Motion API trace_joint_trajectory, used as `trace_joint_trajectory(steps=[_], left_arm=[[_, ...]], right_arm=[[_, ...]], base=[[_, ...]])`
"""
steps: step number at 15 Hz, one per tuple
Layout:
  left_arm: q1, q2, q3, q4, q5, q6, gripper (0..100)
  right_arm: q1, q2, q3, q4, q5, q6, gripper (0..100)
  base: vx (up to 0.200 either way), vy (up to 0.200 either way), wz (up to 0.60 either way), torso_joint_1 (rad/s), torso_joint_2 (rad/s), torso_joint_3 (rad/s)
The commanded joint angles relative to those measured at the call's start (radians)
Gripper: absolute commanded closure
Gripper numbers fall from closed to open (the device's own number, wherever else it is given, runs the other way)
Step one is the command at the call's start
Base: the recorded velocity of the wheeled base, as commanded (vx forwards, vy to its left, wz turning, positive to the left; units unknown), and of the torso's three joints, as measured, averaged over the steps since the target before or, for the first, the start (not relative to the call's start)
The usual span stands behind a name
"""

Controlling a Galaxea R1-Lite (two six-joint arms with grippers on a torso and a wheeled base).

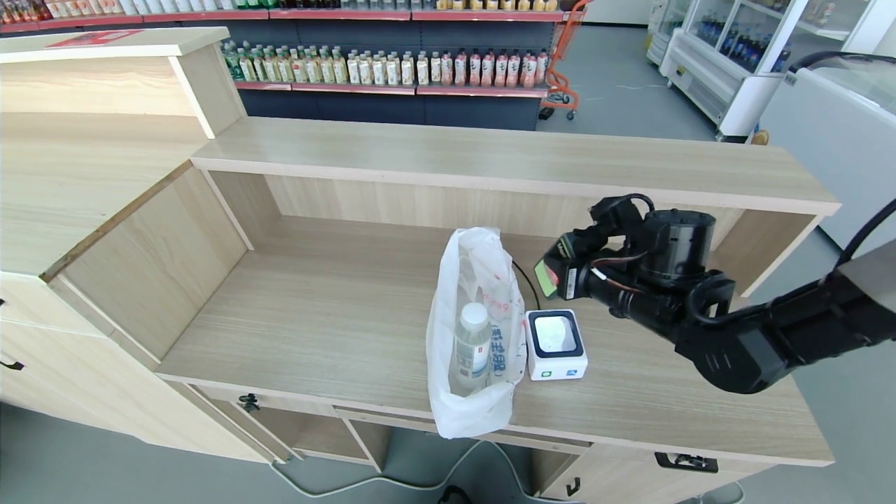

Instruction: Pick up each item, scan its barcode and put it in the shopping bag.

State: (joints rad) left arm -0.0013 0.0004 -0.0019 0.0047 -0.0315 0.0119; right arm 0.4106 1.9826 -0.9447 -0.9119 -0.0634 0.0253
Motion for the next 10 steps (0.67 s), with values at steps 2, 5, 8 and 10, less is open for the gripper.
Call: trace_joint_trajectory(steps=[2,5,8,10], left_arm=[[0.001,0.0,0.0,0.0,-0.001,0.0,100],[0.001,0.0,0.0,0.0,0.001,0.0,100],[0.001,0.0,0.0,0.0,-0.001,0.0,100],[0.001,0.001,0.0,0.0,-0.001,0.0,100]], right_arm=[[0.014,0.102,-0.023,-0.05,0.019,-0.025,100],[0.073,0.165,-0.077,-0.056,0.031,-0.05,100],[0.105,0.211,-0.108,-0.058,0.028,-0.05,100],[0.117,0.257,-0.144,-0.056,0.028,-0.074,100]], base=[[0.0,0.0,0.0,0.0,0.0,0.0],[0.0,0.0,0.0,0.0,0.0,0.0],[0.0,0.0,0.0,0.0,0.0,0.0],[0.0,0.0,0.0,0.0,0.0,0.0]])
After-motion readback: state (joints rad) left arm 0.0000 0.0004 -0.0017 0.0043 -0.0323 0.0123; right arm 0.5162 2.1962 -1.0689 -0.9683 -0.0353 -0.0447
